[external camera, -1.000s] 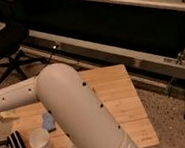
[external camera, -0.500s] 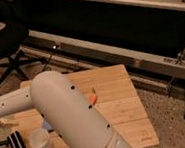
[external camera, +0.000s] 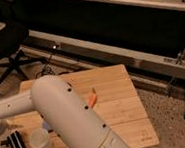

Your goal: Place the eraser in the ceramic cup

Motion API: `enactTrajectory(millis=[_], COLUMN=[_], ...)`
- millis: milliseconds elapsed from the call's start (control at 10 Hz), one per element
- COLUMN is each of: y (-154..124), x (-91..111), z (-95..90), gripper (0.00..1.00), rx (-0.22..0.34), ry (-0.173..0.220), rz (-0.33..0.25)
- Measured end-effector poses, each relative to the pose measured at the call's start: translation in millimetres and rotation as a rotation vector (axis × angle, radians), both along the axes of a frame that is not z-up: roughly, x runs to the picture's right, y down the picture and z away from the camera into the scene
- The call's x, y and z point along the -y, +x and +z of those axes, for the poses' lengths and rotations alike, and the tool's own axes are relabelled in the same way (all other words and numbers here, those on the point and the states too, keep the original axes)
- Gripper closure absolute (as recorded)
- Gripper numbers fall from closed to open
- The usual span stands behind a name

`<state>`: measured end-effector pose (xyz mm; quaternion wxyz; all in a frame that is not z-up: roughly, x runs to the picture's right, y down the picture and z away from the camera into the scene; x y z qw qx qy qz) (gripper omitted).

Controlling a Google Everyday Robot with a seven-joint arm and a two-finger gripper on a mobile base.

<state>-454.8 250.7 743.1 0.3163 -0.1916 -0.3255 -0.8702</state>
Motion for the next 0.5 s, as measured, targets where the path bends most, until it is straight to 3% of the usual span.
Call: enactTrajectory(millis=[300, 500], y=[-5.5, -9.0], x=[-12.6, -26.0], z=[7.6, 9.3], gripper=[0.2, 0.2], rx=[0.006, 0.012], ry=[-0.032, -0.055], rz=[-0.019, -0.062])
